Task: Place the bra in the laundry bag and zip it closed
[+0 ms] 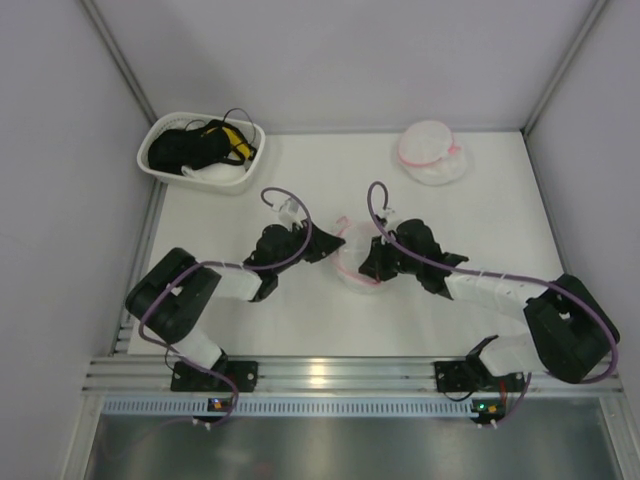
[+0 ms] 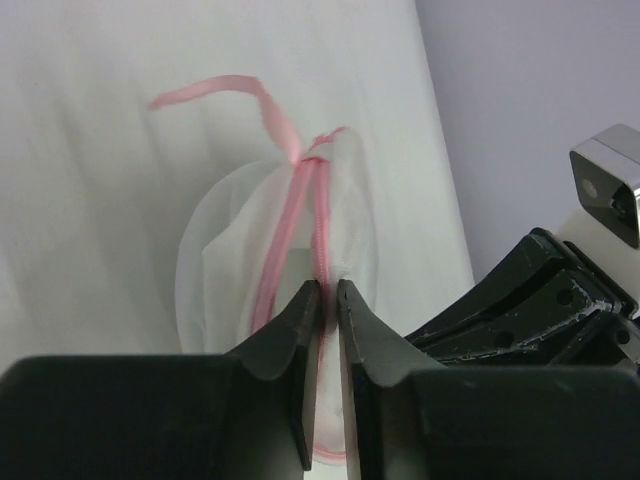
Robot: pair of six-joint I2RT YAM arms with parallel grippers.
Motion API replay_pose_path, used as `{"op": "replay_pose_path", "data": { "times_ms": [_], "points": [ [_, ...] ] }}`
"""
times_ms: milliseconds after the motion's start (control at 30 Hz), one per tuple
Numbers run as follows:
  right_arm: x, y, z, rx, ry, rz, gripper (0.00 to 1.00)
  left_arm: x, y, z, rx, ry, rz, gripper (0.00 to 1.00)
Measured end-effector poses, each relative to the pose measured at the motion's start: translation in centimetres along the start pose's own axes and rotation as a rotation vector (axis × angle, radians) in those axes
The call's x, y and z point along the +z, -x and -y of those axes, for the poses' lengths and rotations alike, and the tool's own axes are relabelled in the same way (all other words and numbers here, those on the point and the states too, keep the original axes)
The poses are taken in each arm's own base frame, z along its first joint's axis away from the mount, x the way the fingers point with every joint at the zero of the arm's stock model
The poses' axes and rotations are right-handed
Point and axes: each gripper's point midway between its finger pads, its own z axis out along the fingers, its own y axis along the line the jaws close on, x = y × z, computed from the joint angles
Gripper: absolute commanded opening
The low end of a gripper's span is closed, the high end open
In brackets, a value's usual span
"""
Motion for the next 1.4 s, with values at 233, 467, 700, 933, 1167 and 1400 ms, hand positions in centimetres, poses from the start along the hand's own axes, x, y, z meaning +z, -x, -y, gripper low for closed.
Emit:
{"op": "replay_pose_path", "data": {
  "times_ms": [233,467,700,933,1167,1400],
  "points": [
    [-2.2,1.3,1.0,0.0,-0.101,0.054,0.02,0.3,-0.1,0.9,-0.019,-0.066,-0.013,0.0],
    [-6.1,6.3,1.1,-0.006,-0.185,0.204,0.05,-0.3,0.6,2.2,-0.003,-0.082,-0.016,0.0],
    [-7.6,6.5,4.0,0.019,-0.346,0.225,0.05,-0.3,4.8,6.8,-0.017,-0.134,0.071,0.0],
    [-8.6,6.2,5.6,0.053,-0.427,0.253,0.05,-0.3,4.6,6.7,-0.113,-0.092,0.04,0.0],
    [-7.8,5.1,7.4,0.1,-0.469,0.206,0.04,-1.8,3.7,7.4,-0.124,-0.078,-0.024,0.0],
    [-6.7,4.7,6.9,0.103,-0.423,0.178,0.11,-3.5,2.7,6.4,-0.033,-0.011,-0.078,0.07]
  ]
}}
